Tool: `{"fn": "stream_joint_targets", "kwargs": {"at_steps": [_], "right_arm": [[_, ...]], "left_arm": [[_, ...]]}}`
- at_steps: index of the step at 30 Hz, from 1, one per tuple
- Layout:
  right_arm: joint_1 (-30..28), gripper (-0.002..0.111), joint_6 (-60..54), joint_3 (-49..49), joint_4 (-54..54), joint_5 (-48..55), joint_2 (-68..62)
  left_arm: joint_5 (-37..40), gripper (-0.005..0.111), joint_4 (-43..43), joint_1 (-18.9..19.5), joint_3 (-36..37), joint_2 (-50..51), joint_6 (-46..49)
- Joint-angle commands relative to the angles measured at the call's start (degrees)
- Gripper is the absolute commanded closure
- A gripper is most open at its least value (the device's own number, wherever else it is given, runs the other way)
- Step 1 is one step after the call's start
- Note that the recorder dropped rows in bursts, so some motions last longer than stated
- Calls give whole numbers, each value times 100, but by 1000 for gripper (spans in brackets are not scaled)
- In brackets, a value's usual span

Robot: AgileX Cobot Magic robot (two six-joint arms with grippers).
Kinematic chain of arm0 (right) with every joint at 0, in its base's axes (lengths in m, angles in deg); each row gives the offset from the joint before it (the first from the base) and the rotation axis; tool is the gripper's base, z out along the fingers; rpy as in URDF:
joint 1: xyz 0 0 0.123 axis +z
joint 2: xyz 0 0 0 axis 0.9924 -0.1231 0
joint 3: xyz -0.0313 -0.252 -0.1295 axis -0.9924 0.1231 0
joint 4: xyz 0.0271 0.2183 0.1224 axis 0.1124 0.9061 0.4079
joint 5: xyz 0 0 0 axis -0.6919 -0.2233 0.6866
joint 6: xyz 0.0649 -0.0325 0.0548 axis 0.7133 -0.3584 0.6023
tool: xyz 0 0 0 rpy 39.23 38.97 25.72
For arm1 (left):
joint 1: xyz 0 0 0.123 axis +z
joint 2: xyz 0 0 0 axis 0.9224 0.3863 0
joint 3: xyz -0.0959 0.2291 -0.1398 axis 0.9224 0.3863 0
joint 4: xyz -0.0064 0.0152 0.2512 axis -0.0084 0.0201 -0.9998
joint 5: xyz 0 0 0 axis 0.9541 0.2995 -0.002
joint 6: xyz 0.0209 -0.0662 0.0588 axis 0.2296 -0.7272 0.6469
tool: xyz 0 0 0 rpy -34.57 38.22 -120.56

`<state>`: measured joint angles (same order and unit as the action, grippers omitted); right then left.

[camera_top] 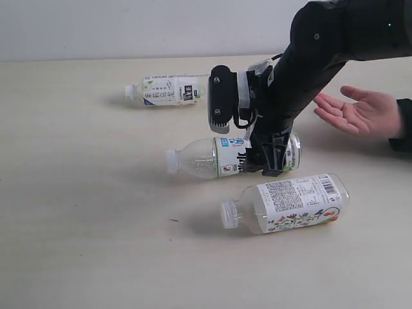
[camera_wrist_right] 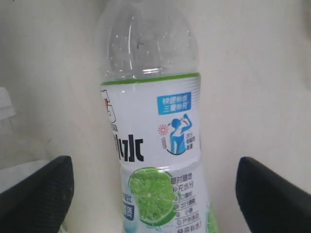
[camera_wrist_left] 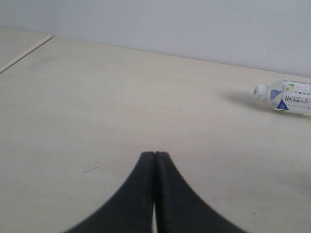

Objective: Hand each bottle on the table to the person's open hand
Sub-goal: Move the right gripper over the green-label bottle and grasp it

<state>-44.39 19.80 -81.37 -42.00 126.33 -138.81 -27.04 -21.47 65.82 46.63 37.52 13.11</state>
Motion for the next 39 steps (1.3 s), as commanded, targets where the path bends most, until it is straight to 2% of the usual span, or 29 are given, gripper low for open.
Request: {"fn": "stream_joint_targets", "kwargs": {"at_steps": [1,16,34,37,39], "right_arm": [[11,24,7,-8,-102,-224,-168],[11,24,7,-8,-554,-723,-745],[11,25,7,-8,-553,-1025,-1097],[11,29,7,-8,-553,-1025,-1097],[11,37,7,-8,-553,-1025,-1097]], "left_arm": [[-9,107,-2,-34,-3,-37,-23],[-9,107,-2,-34,-3,-37,-23],[-9,107,-2,-34,-3,-37,-23],[-9,107,-2,-34,-3,-37,-23],[-9,107,-2,-34,-3,-37,-23]]}}
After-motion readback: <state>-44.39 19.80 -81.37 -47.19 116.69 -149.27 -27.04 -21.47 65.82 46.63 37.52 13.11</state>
